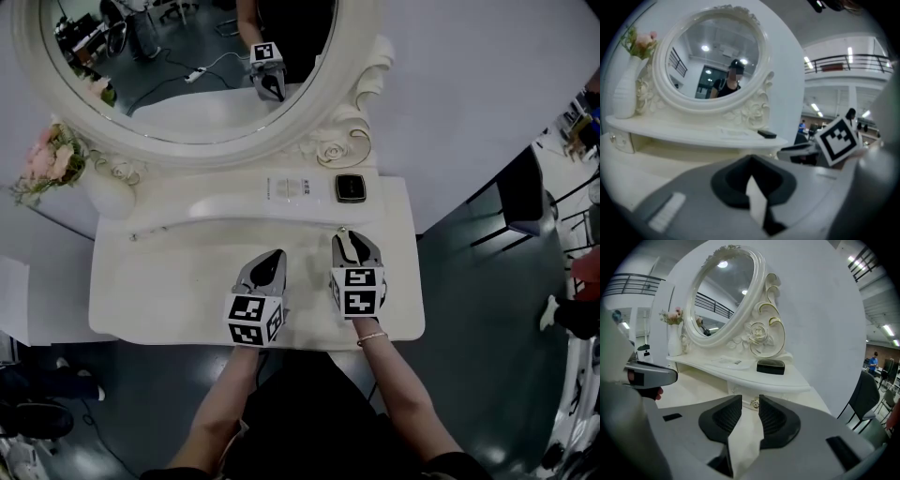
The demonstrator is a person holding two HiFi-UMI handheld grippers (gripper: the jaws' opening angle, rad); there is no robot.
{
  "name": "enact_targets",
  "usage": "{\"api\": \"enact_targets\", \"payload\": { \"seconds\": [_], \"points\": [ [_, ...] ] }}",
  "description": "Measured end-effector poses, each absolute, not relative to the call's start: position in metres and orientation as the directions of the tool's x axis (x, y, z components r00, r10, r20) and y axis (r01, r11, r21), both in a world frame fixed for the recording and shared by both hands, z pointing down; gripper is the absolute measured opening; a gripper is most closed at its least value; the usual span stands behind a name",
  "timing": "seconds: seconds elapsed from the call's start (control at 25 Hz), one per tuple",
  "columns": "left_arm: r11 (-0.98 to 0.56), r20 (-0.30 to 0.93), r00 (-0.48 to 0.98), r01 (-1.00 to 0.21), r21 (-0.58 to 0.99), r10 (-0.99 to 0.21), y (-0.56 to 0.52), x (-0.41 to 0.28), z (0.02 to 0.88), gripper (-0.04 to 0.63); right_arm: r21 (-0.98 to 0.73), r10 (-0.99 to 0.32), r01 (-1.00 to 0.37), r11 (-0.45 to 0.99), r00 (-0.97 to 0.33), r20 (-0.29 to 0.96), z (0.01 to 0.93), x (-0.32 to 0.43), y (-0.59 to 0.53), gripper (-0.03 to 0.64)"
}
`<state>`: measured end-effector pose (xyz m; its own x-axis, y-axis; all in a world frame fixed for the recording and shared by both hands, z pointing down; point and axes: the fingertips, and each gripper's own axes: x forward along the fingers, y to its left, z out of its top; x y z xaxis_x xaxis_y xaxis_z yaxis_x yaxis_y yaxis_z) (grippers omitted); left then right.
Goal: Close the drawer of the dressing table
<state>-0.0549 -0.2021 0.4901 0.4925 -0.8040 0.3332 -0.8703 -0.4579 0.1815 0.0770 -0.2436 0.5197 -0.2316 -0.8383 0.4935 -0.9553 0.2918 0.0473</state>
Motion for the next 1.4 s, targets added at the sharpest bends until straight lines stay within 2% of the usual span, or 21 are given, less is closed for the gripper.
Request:
{"api": "enact_targets", "payload": {
  "seconds": [0.6,1.4],
  "points": [
    [-0.476,0.304,0.506,-0.863,0.17,-0.808,-0.172,-0.059,0.476,0.003,0.025,-0.878,-0.959,0.282,-0.247,0.409,0.479,0.078,-0.186,0.032],
    [-0.488,0.276,0.514,-0.858,0.161,-0.812,-0.131,-0.076,0.465,0.003,-0.016,-0.904,-0.962,0.272,-0.261,0.337,0.449,0.073,-0.105,0.005]
  ]
}}
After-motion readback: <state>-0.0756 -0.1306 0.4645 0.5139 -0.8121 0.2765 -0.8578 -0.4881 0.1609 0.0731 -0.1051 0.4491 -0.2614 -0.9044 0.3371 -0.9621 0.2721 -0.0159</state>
